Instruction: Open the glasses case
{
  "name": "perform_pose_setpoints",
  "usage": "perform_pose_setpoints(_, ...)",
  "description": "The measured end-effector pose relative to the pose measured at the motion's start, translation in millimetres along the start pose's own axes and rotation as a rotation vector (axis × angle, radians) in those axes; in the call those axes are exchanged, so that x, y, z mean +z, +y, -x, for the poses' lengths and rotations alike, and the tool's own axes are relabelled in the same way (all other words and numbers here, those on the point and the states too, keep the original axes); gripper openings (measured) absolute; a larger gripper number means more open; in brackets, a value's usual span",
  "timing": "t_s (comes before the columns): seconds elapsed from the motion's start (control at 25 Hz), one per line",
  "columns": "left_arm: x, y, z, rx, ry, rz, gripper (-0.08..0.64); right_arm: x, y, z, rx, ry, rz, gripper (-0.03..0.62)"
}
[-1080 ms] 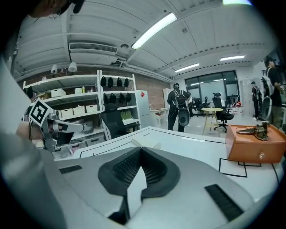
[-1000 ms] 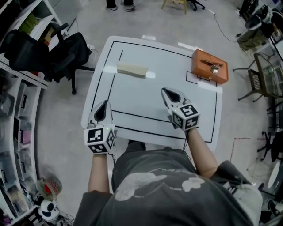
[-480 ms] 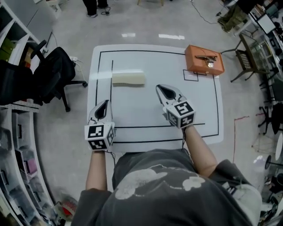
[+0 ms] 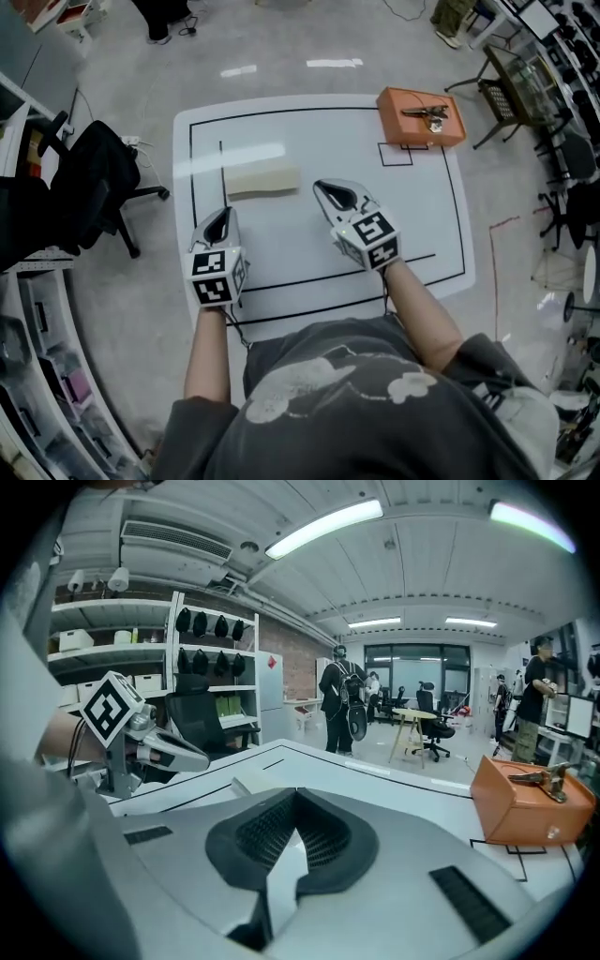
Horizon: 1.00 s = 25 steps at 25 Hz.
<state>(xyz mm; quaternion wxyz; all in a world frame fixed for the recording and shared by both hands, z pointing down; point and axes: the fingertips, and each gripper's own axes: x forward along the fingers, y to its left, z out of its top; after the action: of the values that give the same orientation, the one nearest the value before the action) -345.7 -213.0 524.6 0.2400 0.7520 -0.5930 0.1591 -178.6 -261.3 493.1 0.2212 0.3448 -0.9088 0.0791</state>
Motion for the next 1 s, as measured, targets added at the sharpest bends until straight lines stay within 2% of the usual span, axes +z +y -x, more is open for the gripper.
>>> perform_pose_setpoints(0.4, -12, 10, -35, 0.024, 0.07, -0.021, 0.002, -11, -8, -30, 0.004, 0.075, 0.054, 0.004)
perform_pose_setpoints(0.72, -16, 9, -46, 0.036, 0.102, -0.042, 0.002, -20, 4, -46, 0.069, 0.143, 0.188, 0.199)
perform_pose_setpoints(1.0, -21, 10, -53, 0.053, 0.122, -0.049, 0.002, -27, 6, -49, 0.076, 0.166, 0.232, 0.222)
